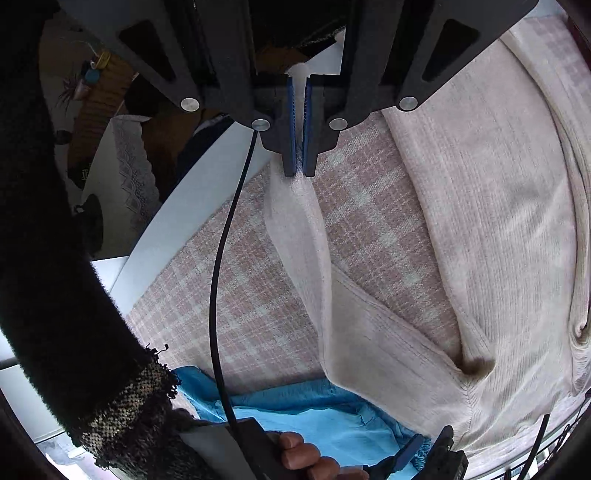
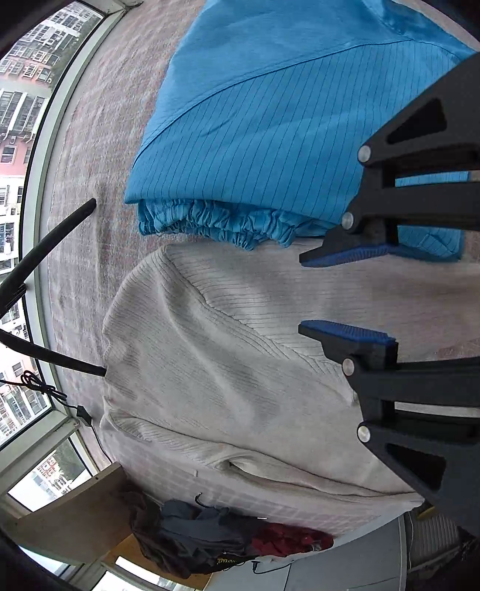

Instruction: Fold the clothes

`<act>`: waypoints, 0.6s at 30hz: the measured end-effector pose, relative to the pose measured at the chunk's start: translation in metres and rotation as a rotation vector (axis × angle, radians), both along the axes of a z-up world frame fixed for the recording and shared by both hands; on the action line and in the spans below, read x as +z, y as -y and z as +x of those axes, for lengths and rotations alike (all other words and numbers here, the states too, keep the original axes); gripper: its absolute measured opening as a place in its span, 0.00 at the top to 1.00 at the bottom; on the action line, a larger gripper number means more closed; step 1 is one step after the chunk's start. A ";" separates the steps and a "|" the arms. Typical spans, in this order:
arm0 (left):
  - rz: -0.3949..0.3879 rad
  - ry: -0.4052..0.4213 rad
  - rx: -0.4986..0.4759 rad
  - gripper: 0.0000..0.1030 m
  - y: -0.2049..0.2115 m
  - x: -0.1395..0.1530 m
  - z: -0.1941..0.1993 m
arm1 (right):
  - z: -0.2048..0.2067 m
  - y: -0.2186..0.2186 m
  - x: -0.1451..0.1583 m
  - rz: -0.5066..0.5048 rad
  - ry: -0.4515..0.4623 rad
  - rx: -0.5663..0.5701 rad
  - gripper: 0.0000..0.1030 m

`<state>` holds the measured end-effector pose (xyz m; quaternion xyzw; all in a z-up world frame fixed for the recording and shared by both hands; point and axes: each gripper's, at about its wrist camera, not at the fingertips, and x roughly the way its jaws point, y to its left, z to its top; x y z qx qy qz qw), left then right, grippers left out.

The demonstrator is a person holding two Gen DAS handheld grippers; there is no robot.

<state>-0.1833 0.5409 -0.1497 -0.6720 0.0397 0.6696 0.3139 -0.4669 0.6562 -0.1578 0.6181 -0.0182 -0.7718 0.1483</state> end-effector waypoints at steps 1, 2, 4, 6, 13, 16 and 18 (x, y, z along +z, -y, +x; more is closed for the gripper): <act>0.003 0.002 0.002 0.98 0.003 0.000 0.001 | -0.004 0.001 -0.005 0.027 0.008 -0.001 0.71; 0.006 0.005 0.005 0.98 0.006 0.001 0.001 | -0.008 0.002 -0.009 0.053 0.017 -0.001 0.71; 0.013 0.002 0.000 0.98 0.008 0.001 0.003 | -0.010 0.003 -0.014 0.077 0.036 0.001 0.71; 0.023 0.000 -0.005 0.98 0.010 0.001 0.005 | -0.011 0.003 -0.021 0.104 0.064 0.008 0.71; 0.112 0.007 0.020 0.98 0.027 0.008 0.012 | -0.007 0.001 -0.017 0.062 0.074 -0.048 0.94; 0.146 0.015 0.066 0.98 0.050 0.008 0.017 | -0.002 0.002 0.005 0.000 0.048 -0.083 0.94; 0.140 0.023 0.104 0.98 0.070 -0.001 0.018 | 0.000 0.012 0.025 -0.010 0.023 -0.093 0.94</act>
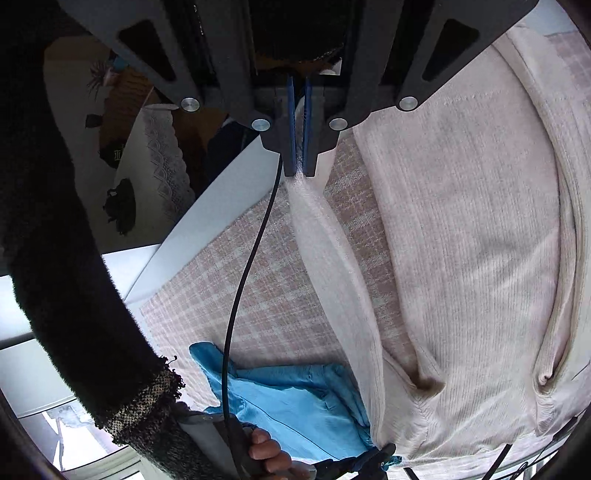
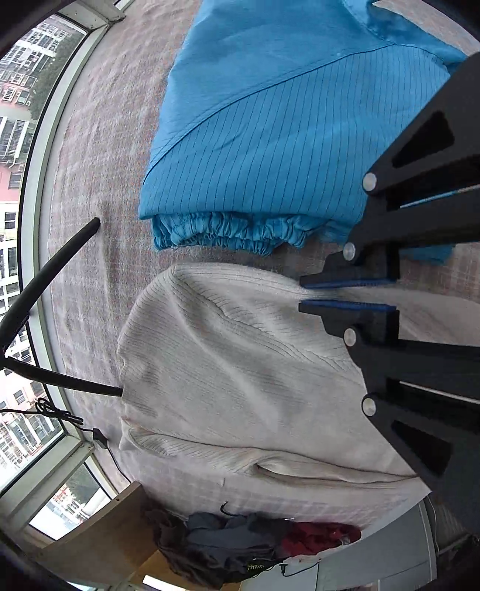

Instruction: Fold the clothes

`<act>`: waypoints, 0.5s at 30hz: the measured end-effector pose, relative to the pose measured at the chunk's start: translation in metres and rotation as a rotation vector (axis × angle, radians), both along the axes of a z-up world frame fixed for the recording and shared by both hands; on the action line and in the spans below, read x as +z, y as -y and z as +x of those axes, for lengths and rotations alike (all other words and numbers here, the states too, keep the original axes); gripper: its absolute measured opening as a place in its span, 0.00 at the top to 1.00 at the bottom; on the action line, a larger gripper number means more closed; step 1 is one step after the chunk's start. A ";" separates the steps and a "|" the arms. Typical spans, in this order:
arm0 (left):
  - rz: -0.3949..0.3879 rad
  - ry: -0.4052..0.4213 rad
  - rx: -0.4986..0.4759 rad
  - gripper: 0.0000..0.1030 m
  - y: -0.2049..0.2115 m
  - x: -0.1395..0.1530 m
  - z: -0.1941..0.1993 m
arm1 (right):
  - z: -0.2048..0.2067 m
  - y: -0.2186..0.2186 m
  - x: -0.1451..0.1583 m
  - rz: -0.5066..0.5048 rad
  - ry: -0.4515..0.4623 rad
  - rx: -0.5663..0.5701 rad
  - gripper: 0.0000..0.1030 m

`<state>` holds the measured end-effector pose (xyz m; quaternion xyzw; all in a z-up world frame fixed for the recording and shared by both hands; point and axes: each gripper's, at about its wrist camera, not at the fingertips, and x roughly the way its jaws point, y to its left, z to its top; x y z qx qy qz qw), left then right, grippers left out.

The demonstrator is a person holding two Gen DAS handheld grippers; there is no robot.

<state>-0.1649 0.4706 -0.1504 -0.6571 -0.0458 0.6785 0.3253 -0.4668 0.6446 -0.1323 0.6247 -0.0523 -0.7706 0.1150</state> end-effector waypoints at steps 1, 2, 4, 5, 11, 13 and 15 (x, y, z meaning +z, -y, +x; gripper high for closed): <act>-0.003 0.005 0.019 0.98 0.010 -0.004 0.001 | 0.000 0.010 0.012 0.000 -0.016 0.006 0.94; -0.006 0.011 0.038 0.98 0.021 -0.008 0.002 | -0.002 0.021 0.022 0.013 -0.029 0.018 0.94; -0.011 0.021 0.076 0.98 0.041 -0.017 0.004 | -0.007 0.054 0.036 0.013 -0.042 0.064 0.94; -0.014 0.027 0.094 0.98 0.051 -0.021 0.005 | -0.012 0.071 0.040 0.008 -0.044 0.089 0.93; -0.030 0.059 0.208 0.98 0.113 -0.047 0.010 | -0.017 0.134 0.031 0.067 -0.044 0.166 0.69; -0.028 0.068 0.215 0.98 0.118 -0.053 0.011 | 0.009 0.114 0.041 0.062 -0.101 0.160 0.69; -0.031 0.073 0.211 0.98 0.120 -0.057 0.013 | 0.035 0.094 0.040 0.098 -0.134 0.145 0.69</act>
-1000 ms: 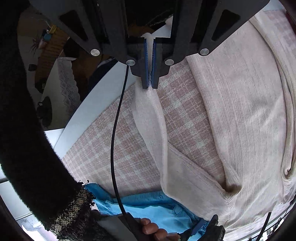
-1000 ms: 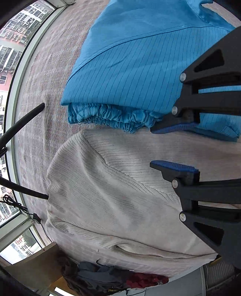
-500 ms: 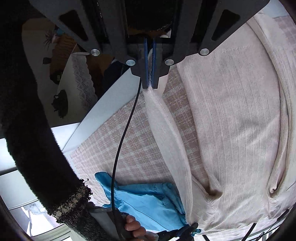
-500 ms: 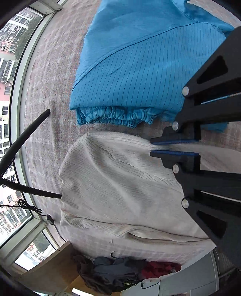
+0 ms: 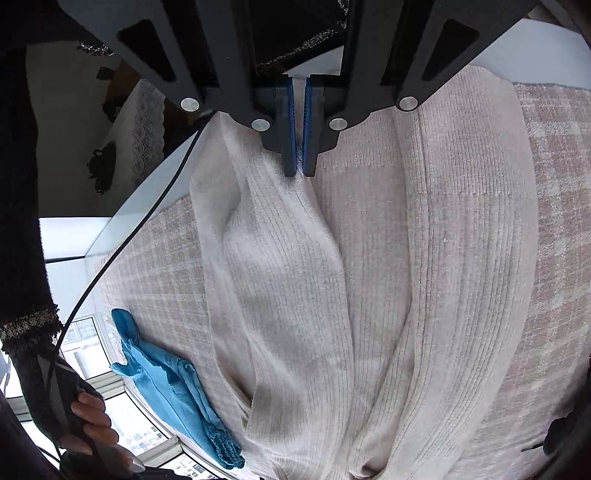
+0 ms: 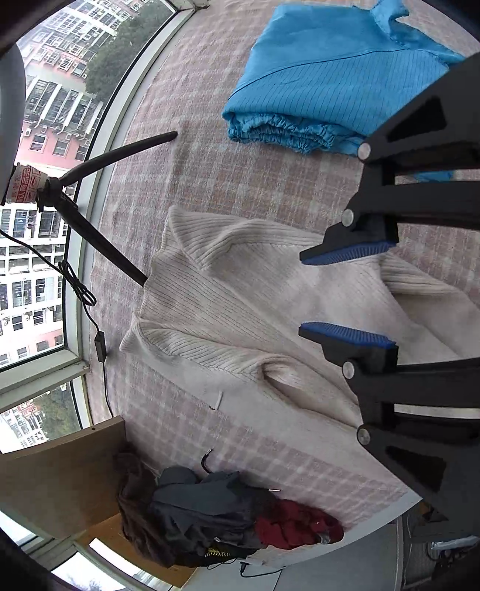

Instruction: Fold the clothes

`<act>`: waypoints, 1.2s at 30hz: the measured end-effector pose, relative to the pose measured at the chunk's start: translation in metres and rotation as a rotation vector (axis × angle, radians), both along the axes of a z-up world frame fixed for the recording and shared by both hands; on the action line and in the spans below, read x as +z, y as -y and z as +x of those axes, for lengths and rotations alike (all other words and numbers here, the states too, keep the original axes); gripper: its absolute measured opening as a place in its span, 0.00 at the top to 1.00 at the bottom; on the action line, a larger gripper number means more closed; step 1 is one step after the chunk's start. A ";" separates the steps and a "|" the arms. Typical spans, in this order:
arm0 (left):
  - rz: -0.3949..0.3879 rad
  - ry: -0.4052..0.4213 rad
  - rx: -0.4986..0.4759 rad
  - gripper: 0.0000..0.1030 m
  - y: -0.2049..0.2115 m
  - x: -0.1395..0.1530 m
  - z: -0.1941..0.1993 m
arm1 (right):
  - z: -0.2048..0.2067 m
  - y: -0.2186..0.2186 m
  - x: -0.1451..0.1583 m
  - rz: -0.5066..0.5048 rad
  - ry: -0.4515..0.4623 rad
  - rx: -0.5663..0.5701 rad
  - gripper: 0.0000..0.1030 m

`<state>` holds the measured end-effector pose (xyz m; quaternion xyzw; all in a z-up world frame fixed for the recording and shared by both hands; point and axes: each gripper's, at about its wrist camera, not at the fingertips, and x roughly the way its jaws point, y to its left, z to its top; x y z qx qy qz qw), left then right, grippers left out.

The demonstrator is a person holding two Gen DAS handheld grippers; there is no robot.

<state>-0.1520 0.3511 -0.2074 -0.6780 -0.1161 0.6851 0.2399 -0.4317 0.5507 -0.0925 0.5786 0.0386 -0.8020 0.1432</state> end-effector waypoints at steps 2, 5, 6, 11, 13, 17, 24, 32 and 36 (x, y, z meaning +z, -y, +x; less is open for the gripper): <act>0.001 0.004 -0.010 0.98 0.001 0.000 0.001 | 0.026 -0.018 -0.017 0.037 0.006 0.004 0.69; -0.003 -0.001 -0.026 0.97 0.002 0.003 0.001 | 0.050 -0.019 -0.048 0.107 0.042 0.052 0.69; -0.006 -0.001 -0.030 0.97 0.001 0.003 0.000 | 0.056 -0.017 -0.058 0.135 0.050 0.070 0.69; -0.017 -0.005 -0.049 0.97 -0.005 0.007 0.000 | 0.051 0.006 -0.085 0.162 0.043 0.132 0.68; -0.020 -0.008 -0.056 0.97 -0.008 0.008 0.001 | 0.042 0.012 -0.089 0.160 0.039 0.136 0.66; -0.026 -0.014 -0.071 0.97 -0.013 0.011 0.001 | 0.023 0.003 -0.093 0.156 0.039 0.076 0.65; 0.035 -0.023 -0.101 0.97 -0.022 0.019 0.002 | 0.011 -0.096 -0.092 -0.101 0.134 -0.166 0.91; -0.019 0.005 -0.107 0.97 -0.016 0.000 0.000 | 0.019 -0.092 -0.073 0.030 0.063 -0.104 0.69; -0.039 -0.026 -0.134 0.96 -0.004 0.010 0.007 | 0.069 -0.093 -0.055 -0.096 0.069 -0.118 0.69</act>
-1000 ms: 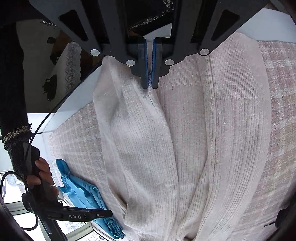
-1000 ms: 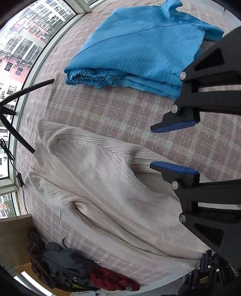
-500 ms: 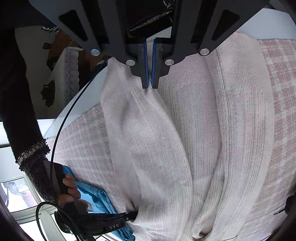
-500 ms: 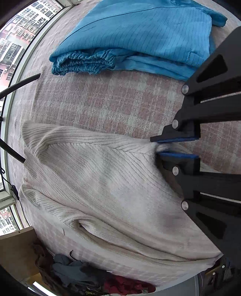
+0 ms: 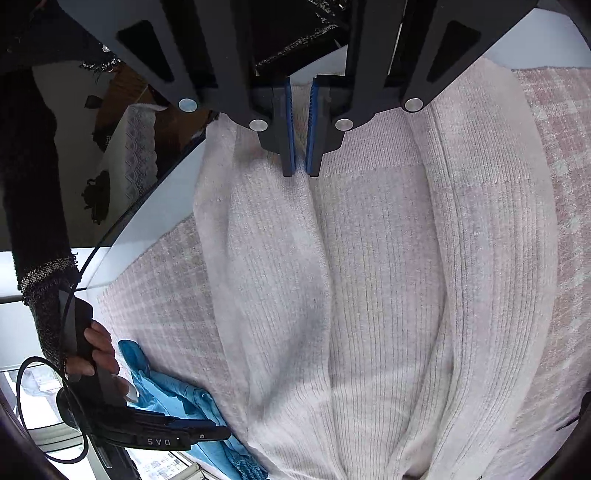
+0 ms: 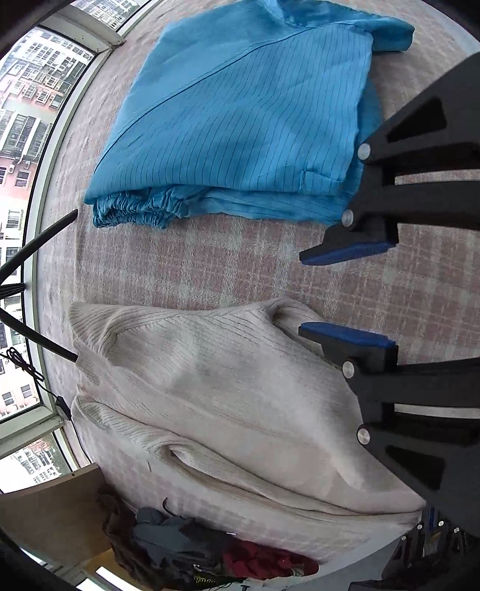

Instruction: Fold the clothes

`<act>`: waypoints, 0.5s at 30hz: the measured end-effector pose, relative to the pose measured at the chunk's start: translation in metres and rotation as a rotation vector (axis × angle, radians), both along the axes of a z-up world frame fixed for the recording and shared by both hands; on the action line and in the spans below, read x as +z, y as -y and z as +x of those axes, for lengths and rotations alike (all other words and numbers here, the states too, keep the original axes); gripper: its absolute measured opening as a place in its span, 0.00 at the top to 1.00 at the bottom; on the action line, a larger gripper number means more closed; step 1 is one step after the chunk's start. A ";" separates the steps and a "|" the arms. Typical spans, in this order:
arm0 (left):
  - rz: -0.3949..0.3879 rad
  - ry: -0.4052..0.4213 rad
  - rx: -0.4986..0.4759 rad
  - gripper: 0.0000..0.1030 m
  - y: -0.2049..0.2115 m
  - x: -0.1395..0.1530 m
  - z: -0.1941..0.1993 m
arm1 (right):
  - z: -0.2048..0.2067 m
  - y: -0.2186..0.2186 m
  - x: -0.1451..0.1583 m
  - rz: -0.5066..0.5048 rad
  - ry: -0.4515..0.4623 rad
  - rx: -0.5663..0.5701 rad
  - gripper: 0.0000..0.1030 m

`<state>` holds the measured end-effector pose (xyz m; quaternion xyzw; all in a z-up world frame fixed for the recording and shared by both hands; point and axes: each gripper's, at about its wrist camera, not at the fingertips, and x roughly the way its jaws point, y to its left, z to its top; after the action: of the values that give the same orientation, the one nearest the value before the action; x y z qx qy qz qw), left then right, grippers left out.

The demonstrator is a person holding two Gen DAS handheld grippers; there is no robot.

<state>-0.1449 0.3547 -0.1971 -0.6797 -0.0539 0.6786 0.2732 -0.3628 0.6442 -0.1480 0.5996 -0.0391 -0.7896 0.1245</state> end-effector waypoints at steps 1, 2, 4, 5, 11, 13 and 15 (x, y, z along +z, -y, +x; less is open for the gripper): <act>-0.012 -0.020 -0.010 0.96 0.005 0.005 0.004 | 0.012 0.000 0.004 -0.031 0.000 -0.005 0.69; -0.024 -0.040 -0.020 0.96 0.009 0.010 0.008 | 0.025 0.000 0.009 -0.063 0.000 -0.009 0.69; -0.005 -0.041 -0.023 0.96 0.016 0.017 0.017 | 0.050 -0.001 0.017 -0.125 -0.001 -0.019 0.69; 0.009 -0.039 -0.024 0.93 0.020 0.020 0.021 | 0.062 -0.001 0.021 -0.156 -0.001 -0.023 0.69; 0.049 -0.003 -0.085 0.76 -0.008 0.005 0.048 | 0.136 -0.002 0.047 -0.338 -0.003 -0.050 0.64; 0.061 -0.007 -0.108 0.76 -0.022 0.004 0.055 | 0.132 0.017 0.039 -0.274 -0.022 -0.045 0.64; 0.074 -0.024 -0.139 0.76 -0.036 0.007 0.061 | 0.111 0.020 0.026 -0.315 -0.027 -0.059 0.64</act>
<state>-0.0834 0.3903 -0.1904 -0.6631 -0.0285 0.6636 0.3451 -0.2521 0.6242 -0.1223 0.5605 -0.1784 -0.7850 0.1944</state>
